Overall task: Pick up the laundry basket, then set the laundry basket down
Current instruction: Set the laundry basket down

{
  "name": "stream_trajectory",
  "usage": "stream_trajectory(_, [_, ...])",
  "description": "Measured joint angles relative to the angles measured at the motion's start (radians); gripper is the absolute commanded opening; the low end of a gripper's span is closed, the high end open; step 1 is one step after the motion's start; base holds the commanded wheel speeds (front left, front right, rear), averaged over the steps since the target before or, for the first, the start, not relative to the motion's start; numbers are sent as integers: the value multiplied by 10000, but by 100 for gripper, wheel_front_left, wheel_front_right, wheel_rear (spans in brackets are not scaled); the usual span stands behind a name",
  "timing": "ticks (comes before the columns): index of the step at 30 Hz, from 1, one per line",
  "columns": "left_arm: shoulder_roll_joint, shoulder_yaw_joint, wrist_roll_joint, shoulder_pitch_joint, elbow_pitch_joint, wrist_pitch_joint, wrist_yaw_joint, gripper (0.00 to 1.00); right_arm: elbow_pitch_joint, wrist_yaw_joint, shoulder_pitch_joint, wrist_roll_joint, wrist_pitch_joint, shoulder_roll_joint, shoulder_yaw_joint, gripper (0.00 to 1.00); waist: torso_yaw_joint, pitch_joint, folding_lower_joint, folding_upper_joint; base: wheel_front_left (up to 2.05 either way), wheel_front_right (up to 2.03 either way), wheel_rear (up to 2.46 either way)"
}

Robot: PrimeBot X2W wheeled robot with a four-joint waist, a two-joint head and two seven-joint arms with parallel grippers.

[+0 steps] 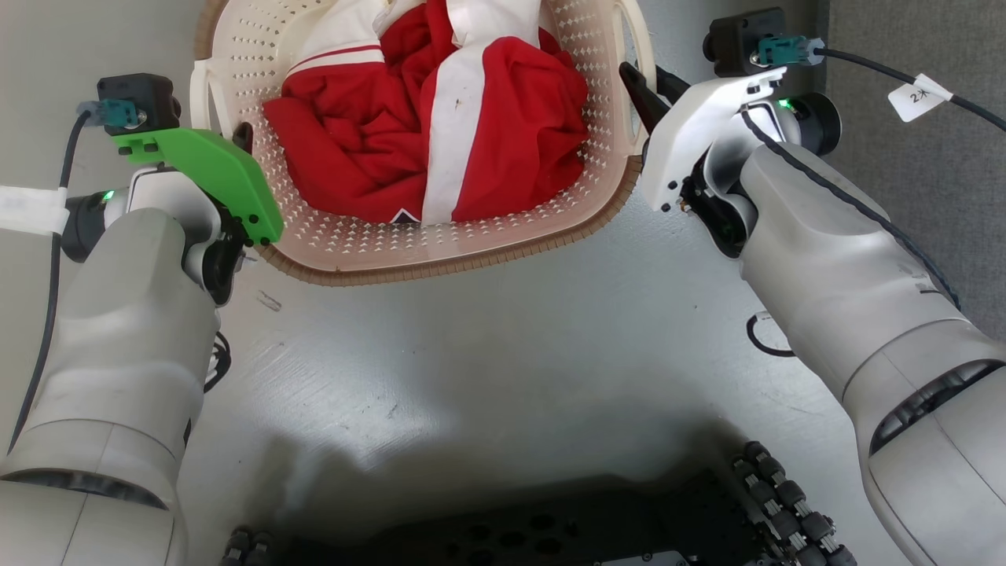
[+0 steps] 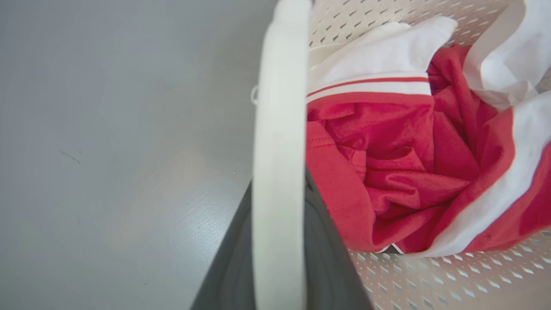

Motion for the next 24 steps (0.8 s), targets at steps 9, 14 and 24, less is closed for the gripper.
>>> stream_trajectory(9, [-38, -104, -2, -120, 100, 199, -75, 45, 109, 82, -49, 184, 240, 15, -17, 71, -4, -64, 0, 1, 0, 0, 0])
stream_trajectory(14, [6, -205, 0, -160, 230, 224, -163, 100, 230, 81, -34, 182, 320, -341, 67, 100, 22, -170, 0, 1, 0, 0, 0])
stream_trajectory(24, [12, -192, -8, -155, 280, -63, -167, 100, 21, 88, 271, 451, 159, -428, 92, 100, 106, -647, 0, 1, 0, 0, 0])
